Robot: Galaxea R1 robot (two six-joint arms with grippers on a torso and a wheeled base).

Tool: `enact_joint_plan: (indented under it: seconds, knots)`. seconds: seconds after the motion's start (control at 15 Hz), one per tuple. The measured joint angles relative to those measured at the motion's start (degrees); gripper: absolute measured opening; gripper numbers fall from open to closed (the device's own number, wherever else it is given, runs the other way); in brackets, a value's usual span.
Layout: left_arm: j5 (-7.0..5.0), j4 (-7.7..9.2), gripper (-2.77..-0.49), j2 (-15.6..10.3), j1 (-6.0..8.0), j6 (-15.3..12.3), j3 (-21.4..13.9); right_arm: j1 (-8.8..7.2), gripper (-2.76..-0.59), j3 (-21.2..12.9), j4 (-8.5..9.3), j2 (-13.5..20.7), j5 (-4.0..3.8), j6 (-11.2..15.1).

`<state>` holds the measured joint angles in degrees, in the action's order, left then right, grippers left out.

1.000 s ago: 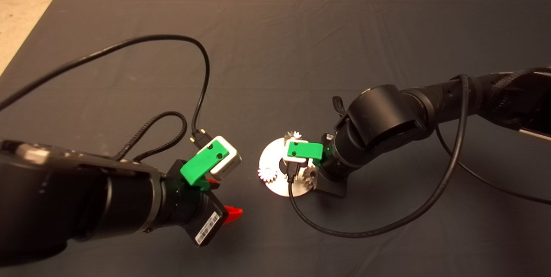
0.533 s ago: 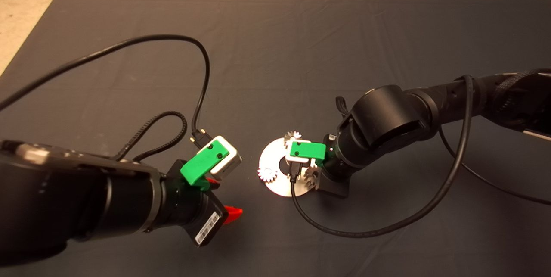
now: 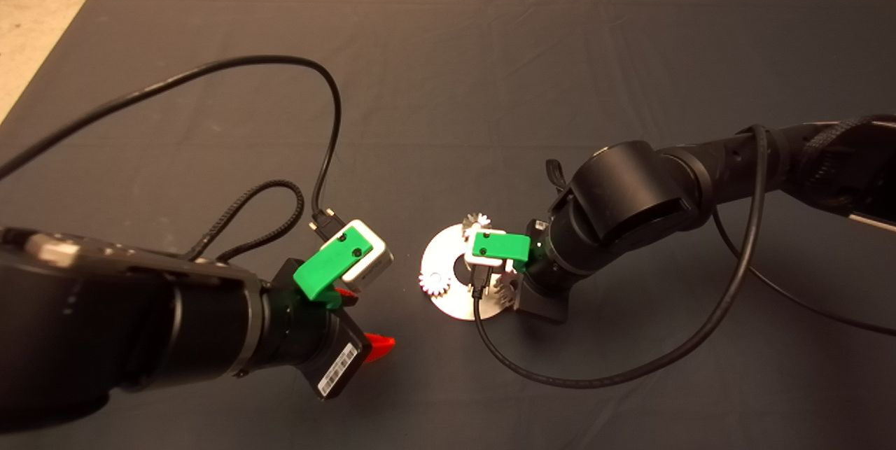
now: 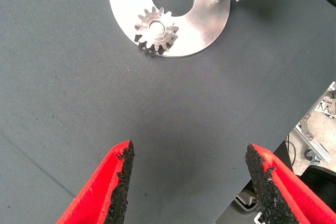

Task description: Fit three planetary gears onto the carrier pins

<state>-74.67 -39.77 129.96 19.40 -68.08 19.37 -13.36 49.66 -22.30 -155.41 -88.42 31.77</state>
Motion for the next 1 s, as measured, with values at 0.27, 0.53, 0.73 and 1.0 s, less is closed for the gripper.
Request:
enact_joint_plan:
  seconds: [0.27,0.53,0.73,1.0]
  knots:
    - [0.00,-0.37,-1.80,0.01,0.00,-0.02,0.00,0.04,-2.42,0.00,0.00,-0.02,0.02,0.00]
    - [0.09,-0.39,-1.80,0.02,0.00,-0.05,0.00,0.05,-2.42,0.02,0.00,-0.01,0.02,0.00]
    - [1.19,-0.39,-1.80,0.02,0.00,-0.07,0.00,0.05,-2.42,0.02,0.00,-0.02,0.05,0.00]
    - [1.22,-0.39,-1.80,0.02,0.00,-0.16,0.00,0.05,-2.42,0.02,0.00,-0.02,0.05,0.01]
